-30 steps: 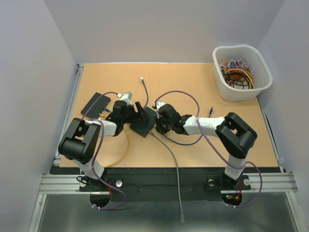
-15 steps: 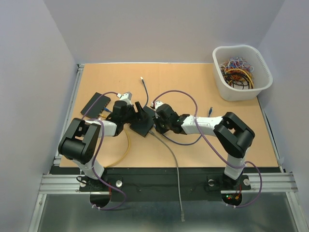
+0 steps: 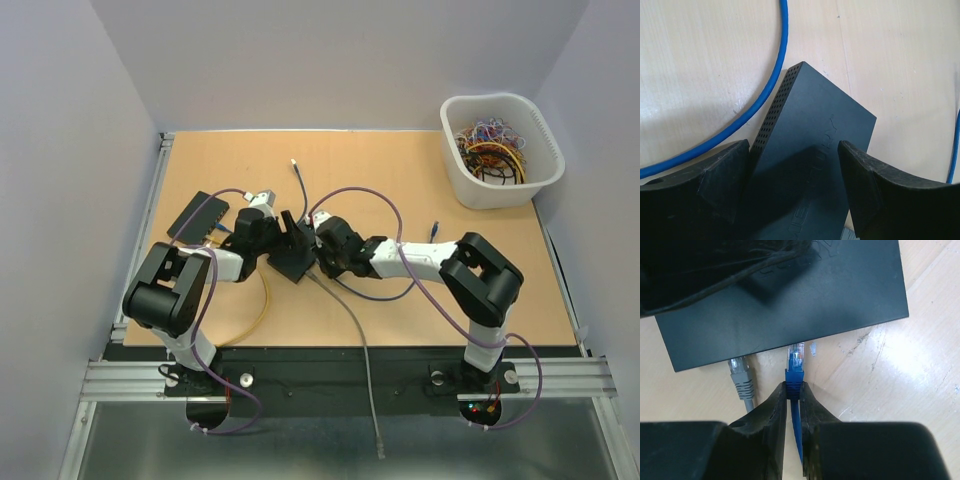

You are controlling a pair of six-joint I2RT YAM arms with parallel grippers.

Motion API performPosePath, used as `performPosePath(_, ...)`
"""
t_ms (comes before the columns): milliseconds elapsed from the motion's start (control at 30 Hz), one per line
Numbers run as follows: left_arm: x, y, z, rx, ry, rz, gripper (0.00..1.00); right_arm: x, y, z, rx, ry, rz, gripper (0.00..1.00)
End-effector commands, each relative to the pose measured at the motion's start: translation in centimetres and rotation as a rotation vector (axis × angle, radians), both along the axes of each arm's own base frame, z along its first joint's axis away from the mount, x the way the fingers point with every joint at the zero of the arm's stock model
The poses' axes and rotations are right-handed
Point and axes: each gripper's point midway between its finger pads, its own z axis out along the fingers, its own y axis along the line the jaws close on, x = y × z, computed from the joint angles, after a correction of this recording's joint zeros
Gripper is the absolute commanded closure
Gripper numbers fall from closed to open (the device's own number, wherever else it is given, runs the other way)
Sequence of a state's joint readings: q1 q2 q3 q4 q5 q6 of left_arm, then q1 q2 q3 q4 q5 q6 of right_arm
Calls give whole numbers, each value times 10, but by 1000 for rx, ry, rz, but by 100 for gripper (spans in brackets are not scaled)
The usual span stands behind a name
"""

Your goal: Insert the plug into the switch port

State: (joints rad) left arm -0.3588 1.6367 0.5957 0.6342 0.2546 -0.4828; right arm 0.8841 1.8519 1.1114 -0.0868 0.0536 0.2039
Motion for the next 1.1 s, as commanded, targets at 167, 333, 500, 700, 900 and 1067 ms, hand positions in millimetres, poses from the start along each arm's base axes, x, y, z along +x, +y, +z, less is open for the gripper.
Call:
performPosePath(167, -19, -23, -13, -10, 64, -115, 18, 9, 48, 45, 107, -145, 104, 100)
performPosePath(333, -21, -26, -15, 0, 68, -128, 18, 13, 50, 51, 96, -178, 98, 100)
performPosePath(500, -23, -27, -19, 5, 79, -133, 18, 19, 54, 60, 87, -217, 90, 100)
performPosePath(700, -24, -30, -20, 6, 81, -144, 18, 18, 58, 63, 71, -250, 108, 100)
performPosePath(900, -25, -31, -22, 4, 90, -152, 18, 14, 63, 57, 35, -295, 139, 99)
performPosePath(1067, -25, -31, -22, 9, 86, -159, 18, 10, 66, 56, 46, -336, 138, 100)
